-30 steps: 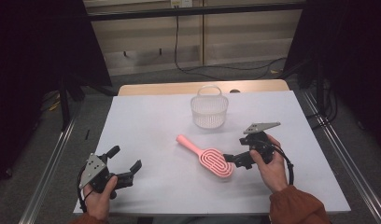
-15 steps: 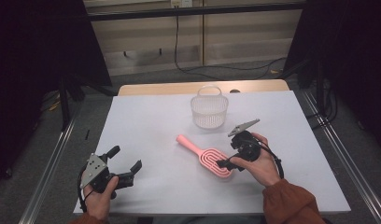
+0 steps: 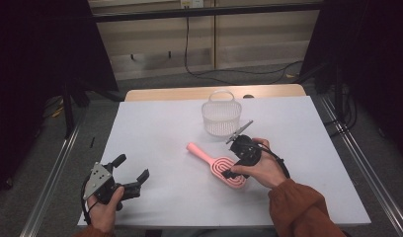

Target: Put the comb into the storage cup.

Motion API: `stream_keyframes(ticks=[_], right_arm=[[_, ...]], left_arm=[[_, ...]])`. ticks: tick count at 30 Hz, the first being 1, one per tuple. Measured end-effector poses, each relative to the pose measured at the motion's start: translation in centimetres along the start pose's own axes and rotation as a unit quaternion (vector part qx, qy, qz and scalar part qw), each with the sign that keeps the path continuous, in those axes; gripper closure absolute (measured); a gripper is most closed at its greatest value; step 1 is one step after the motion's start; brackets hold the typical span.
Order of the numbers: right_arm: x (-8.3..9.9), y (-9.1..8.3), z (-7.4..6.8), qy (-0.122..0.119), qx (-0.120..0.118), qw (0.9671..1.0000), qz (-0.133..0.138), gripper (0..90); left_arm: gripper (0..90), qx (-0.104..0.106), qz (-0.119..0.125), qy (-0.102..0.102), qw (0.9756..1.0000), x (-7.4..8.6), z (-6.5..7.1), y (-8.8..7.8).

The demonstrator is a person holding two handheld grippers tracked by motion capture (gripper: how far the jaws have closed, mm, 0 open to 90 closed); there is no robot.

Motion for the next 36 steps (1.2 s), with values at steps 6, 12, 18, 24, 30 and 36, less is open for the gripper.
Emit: stream_keyframes(ticks=[6, 12, 18, 24, 30, 36], right_arm=[[-0.3, 0.6, -0.1, -0.007, 0.003, 0.9996, -0.028, 6.7], [-0.2, 1.1, -0.5, -0.017, 0.0, 0.9981, -0.06, 7.2], [0.1, 1.9, -0.5, -0.025, 0.0, 0.9958, -0.089, 7.1], [0.3, 2.6, -0.2, -0.017, 0.003, 0.994, -0.108, 5.7], [0.2, 3.1, -0.3, -0.025, -0.003, 0.9932, -0.113, 8.8], [0.3, 3.4, -0.5, -0.022, -0.007, 0.9921, -0.123, 13.3]], left_arm=[[2.9, -0.001, 0.001, -0.004, 1.0, 0.0, 0.0, 0.0], [2.9, 0.0, -0.002, -0.001, 1.0, 0.1, 0.0, 0.0], [2.9, 0.0, -0.005, -0.001, 1.0, 0.2, -0.1, 0.0], [2.9, 0.001, -0.005, -0.003, 1.0, 0.2, -0.1, 0.0], [2.9, 0.0, -0.005, -0.004, 1.0, 0.2, -0.2, -0.1], [2.9, 0.001, -0.006, -0.005, 1.0, 0.2, -0.1, 0.0]])
Point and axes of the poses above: each handheld gripper's, and its own axes: y roughly forward along the jaws, x roughly out of its underside, z roughly to its right, the point moved 9 cm from there along y, roughly forward along the jaws, and after that the axes turned 2 degrees about -z, right-handed, at the moved point
